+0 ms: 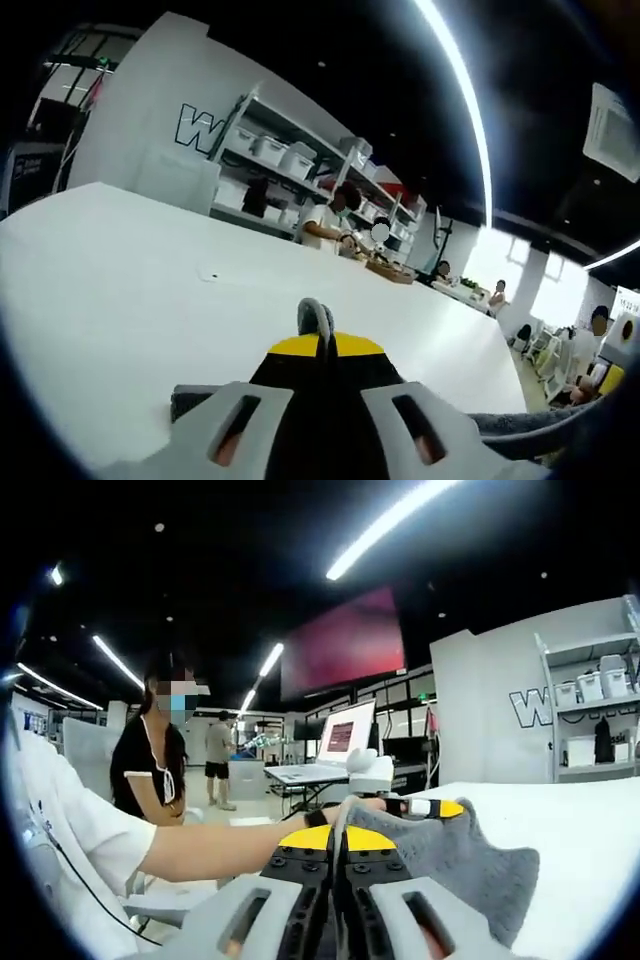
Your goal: Open the folded towel by lifting each exposed corner and separating the folded layers until the towel lies flat within the target outline without major curled edges
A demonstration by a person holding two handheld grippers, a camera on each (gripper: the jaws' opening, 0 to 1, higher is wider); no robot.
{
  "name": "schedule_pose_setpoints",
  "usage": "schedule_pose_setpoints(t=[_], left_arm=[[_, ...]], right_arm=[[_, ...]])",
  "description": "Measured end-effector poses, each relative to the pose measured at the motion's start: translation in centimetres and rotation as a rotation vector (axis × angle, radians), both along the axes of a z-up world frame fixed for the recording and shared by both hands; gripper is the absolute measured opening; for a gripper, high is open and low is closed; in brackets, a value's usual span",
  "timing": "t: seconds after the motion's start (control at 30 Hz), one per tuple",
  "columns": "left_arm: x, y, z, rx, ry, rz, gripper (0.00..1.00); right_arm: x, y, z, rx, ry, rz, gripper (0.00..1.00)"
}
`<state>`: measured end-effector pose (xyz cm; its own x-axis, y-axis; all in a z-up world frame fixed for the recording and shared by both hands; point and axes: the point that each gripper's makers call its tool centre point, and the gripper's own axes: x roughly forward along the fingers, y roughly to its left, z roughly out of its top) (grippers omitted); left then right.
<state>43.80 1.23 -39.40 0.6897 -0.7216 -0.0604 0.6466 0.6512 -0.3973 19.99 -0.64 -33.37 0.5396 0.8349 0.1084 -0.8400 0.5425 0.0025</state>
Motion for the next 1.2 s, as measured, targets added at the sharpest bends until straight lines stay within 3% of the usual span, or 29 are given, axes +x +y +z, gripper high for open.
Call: schedule_pose_setpoints(t=[0.53,1.2], left_arm=[[3.4,-0.7,2.5,-0.008,-0.027,-0.037,0.0],[2.6,-3.1,3.8,-0.016,-0.059,-0.073,0.0]], right_arm=[[-0.8,-1.9,0.6,0.004,-0.032,-0.042,0.0],[-1.2,-4.2,0.9,0.013,-0.057,-0.102,0.0]])
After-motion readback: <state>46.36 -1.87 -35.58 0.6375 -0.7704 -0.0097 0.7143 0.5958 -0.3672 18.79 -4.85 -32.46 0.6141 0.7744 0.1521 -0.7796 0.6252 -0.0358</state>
